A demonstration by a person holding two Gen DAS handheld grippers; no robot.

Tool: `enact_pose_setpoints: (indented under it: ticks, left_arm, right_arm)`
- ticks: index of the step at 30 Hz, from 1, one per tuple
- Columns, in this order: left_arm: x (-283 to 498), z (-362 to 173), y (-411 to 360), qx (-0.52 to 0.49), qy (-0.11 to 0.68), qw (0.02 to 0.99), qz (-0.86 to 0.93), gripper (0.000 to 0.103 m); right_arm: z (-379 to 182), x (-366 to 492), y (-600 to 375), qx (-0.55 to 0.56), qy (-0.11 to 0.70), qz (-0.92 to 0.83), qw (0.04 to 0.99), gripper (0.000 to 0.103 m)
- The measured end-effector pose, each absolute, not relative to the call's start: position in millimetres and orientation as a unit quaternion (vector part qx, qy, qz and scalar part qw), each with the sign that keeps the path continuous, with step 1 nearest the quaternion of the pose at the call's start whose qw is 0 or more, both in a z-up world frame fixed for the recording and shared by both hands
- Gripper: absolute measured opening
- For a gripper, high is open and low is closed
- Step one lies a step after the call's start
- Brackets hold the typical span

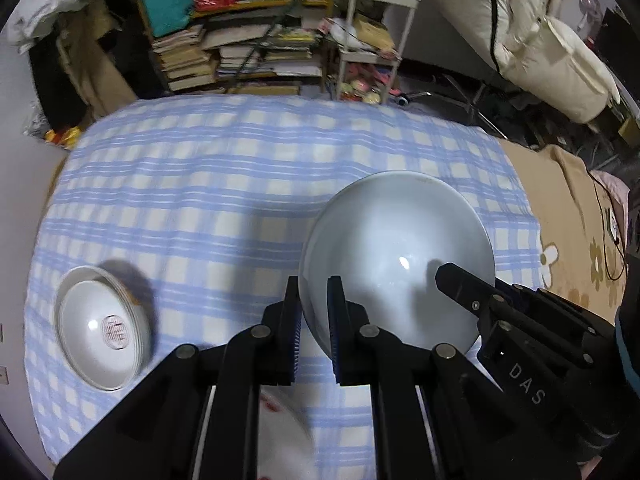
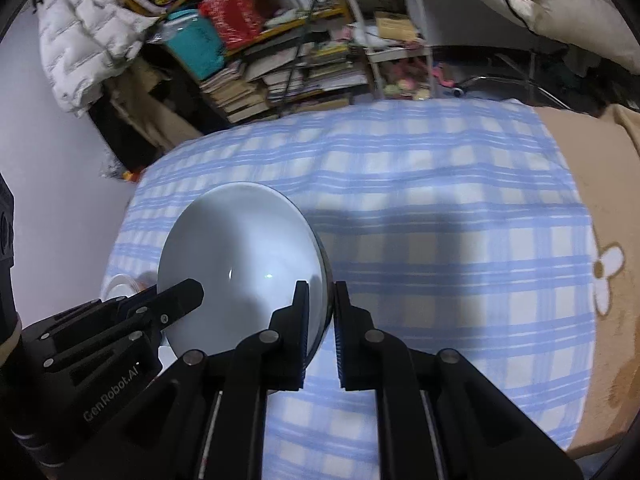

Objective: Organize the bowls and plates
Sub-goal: 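Lift and carry the red-rimmed bowl toward the bowl stack with both grippers, then lower the red-rimmed bowl into the bowl stack with both grippers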

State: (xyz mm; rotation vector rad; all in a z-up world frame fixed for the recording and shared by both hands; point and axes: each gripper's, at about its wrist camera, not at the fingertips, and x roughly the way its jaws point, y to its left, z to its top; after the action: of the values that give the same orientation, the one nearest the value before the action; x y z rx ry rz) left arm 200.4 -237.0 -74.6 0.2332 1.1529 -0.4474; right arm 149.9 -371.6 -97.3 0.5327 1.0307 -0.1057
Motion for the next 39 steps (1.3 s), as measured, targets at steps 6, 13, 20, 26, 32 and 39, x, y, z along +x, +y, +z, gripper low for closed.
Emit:
enact_pose_setpoints:
  ticks: [6, 13, 20, 26, 32, 39]
  left_arm:
    - [199.7, -64.0, -192.8, 0.099, 0.536, 0.819, -0.18, 0.011]
    - [199.5, -51.4, -137.6, 0.073, 0.529, 0.831, -0.153, 0.011]
    - [201.7, -43.5, -77.9, 0.055, 0.521, 0.843, -0.124, 0.011]
    - [202.4, -44.6, -39.6, 0.043, 0.519, 0.848, -0.101, 0.011]
    - [208.1, -54.8, -14.7, 0.032, 0.522, 0.848, -0.085, 0.011]
    - [218.8, -72.9, 1.7, 0.018, 0.532, 0.843, -0.076, 0.011]
  right_arm:
    - [-82.1, 156.4, -329.6, 0.243, 0.477, -0.029, 0.844, 0.013]
    - [-63.6, 163.2, -278.4, 0.221, 0.47, 0.0, 0.854, 0.014]
    - [-58.5, 175.8, -224.0, 0.203, 0.471, 0.035, 0.858, 0.014]
    - [-60.0, 181.3, -185.5, 0.196, 0.473, 0.061, 0.857, 0.014]
    - [-66.2, 193.6, -154.8, 0.175, 0.484, 0.081, 0.854, 0.014]
    - [-85.9, 209.4, -141.0, 0.168, 0.503, 0.095, 0.842, 0.014]
